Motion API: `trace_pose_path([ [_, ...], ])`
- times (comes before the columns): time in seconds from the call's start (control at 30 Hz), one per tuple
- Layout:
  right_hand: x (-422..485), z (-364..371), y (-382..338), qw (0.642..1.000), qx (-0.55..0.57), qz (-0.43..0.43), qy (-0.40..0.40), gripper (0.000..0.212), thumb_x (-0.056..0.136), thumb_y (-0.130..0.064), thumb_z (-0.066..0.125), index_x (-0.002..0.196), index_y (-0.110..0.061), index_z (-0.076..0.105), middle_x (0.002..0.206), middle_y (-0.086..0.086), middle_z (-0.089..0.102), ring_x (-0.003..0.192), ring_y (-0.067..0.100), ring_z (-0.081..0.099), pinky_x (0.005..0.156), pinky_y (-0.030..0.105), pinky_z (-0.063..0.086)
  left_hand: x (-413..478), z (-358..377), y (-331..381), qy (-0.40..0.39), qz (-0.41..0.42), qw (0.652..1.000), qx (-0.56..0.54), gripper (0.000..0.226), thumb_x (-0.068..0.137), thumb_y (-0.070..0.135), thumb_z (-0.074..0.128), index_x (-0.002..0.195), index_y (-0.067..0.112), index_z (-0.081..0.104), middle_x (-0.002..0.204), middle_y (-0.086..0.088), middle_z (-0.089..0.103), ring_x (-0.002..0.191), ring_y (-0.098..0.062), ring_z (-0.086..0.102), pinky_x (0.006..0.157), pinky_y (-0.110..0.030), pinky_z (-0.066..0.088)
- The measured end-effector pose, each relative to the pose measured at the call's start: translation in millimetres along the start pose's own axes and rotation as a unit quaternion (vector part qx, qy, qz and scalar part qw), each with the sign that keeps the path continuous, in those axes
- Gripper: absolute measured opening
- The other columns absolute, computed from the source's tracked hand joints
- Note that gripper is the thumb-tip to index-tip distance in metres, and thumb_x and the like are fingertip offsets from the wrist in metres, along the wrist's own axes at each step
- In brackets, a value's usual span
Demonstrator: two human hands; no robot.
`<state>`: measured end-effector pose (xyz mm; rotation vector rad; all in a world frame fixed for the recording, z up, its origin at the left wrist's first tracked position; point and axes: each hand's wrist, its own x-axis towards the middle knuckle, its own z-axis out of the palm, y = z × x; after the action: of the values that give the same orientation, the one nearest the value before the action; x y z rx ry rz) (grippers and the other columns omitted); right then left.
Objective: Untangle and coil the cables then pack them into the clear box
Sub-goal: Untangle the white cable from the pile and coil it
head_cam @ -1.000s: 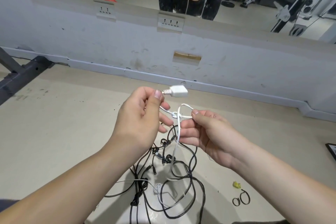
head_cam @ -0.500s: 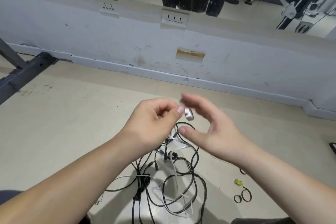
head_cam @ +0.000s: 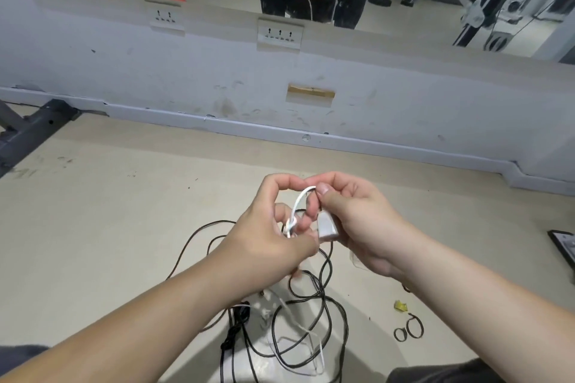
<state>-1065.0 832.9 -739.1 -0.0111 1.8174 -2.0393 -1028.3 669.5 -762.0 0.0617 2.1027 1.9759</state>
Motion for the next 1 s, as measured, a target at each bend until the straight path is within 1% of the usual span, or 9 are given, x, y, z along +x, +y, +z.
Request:
trace_pose_path([
  [0.07, 6, -8, -1, 0.997, -0.025, -0.001, 0.077, 0.023, 0.110, -0.008, 0.039, 0.105, -0.008, 0.061, 0.066, 0.004, 0.056, 0.051, 0.018, 0.057, 0.051, 0.031, 0.054, 2, -2, -1, -0.048, -0.065, 0.997, -0.006, 0.051, 0.078, 0.023, 0.079, 0.122, 0.036, 0.057, 0.082, -0.015, 0.060, 0.048, -0.017, 0.045, 0.042, -0.026, 0.042],
  [0.13, 13, -20, -1, 0.985, -0.101, -0.014, 0.139, 0.024, 0.109, -0.008, 0.037, 0.104, -0.008, 0.061, 0.066, 0.003, 0.051, 0.049, 0.016, 0.049, 0.061, 0.036, 0.058, 2, -4, -1, -0.067, -0.092, 0.993, 0.022, 0.025, 0.090, 0.022, 0.075, 0.113, 0.021, 0.066, 0.072, -0.008, 0.051, 0.043, -0.010, 0.035, 0.041, -0.020, 0.032],
  [0.17, 15, -26, -1, 0.981, -0.124, -0.009, 0.146, 0.025, 0.108, -0.006, 0.037, 0.103, -0.008, 0.061, 0.066, 0.003, 0.050, 0.050, 0.017, 0.047, 0.068, 0.039, 0.056, 2, -6, 0, -0.054, -0.085, 0.994, 0.039, 0.010, 0.096, 0.025, 0.071, 0.104, 0.019, 0.070, 0.067, -0.003, 0.046, 0.043, -0.009, 0.031, 0.041, -0.018, 0.028],
  [0.3, 15, -34, 1, 0.994, -0.072, 0.047, 0.072, 0.014, 0.097, -0.009, 0.049, 0.096, -0.007, 0.064, 0.065, 0.010, 0.052, 0.056, 0.027, 0.050, 0.078, 0.052, 0.053, 7, -18, 1, 0.067, -0.021, 0.993, 0.094, 0.020, 0.101, 0.038, 0.062, 0.090, 0.030, 0.077, 0.049, 0.013, 0.030, 0.041, -0.007, 0.024, 0.038, -0.018, 0.021],
  [0.47, 9, -29, 2, 0.993, -0.105, -0.021, -0.043, 0.029, 0.095, -0.031, 0.066, 0.099, -0.002, 0.070, 0.058, 0.010, 0.052, 0.057, 0.026, 0.054, 0.080, 0.053, 0.044, 5, -27, 5, 0.140, 0.010, 0.989, 0.037, 0.013, 0.093, 0.025, 0.075, 0.082, 0.026, 0.081, 0.075, -0.001, 0.071, 0.059, -0.011, 0.062, 0.052, -0.027, 0.053],
  [0.6, 5, -23, 1, 0.991, -0.090, -0.043, -0.091, 0.021, 0.096, -0.029, 0.068, 0.097, -0.009, 0.075, 0.057, 0.007, 0.049, 0.055, 0.023, 0.055, 0.082, 0.070, 0.049, 2, -30, 12, 0.135, -0.003, 0.989, -0.052, 0.006, 0.090, 0.015, 0.078, 0.092, 0.019, 0.082, 0.090, -0.007, 0.075, 0.060, -0.016, 0.067, 0.055, -0.035, 0.060],
  [0.73, 4, -19, 2, 0.983, -0.165, -0.053, -0.058, 0.018, 0.101, -0.024, 0.063, 0.089, -0.015, 0.073, 0.062, 0.014, 0.045, 0.057, 0.029, 0.041, 0.053, 0.045, 0.039, -2, -31, 15, 0.097, 0.003, 0.994, -0.045, 0.016, 0.090, 0.022, 0.079, 0.106, 0.021, 0.078, 0.082, 0.004, 0.075, 0.058, -0.018, 0.066, 0.046, -0.028, 0.050],
  [0.83, 2, -15, 3, 0.977, -0.188, -0.073, -0.062, 0.019, 0.104, -0.024, 0.060, 0.088, -0.018, 0.070, 0.064, 0.011, 0.039, 0.059, 0.030, 0.027, 0.050, 0.042, 0.019, -3, -30, 16, 0.075, 0.018, 0.996, -0.037, 0.006, 0.090, 0.022, 0.078, 0.095, 0.025, 0.076, 0.077, 0.005, 0.071, 0.059, -0.017, 0.067, 0.045, -0.028, 0.050],
  [1.0, 1, -11, 6, 0.970, -0.221, -0.091, -0.035, 0.018, 0.104, -0.022, 0.060, 0.090, -0.011, 0.065, 0.058, 0.000, 0.039, 0.051, 0.014, 0.028, 0.044, 0.028, 0.023, -5, -29, 15, 0.018, 0.028, 0.999, -0.028, 0.011, 0.096, 0.015, 0.073, 0.103, 0.021, 0.067, 0.077, -0.006, 0.070, 0.067, -0.020, 0.070, 0.057, -0.031, 0.057],
])
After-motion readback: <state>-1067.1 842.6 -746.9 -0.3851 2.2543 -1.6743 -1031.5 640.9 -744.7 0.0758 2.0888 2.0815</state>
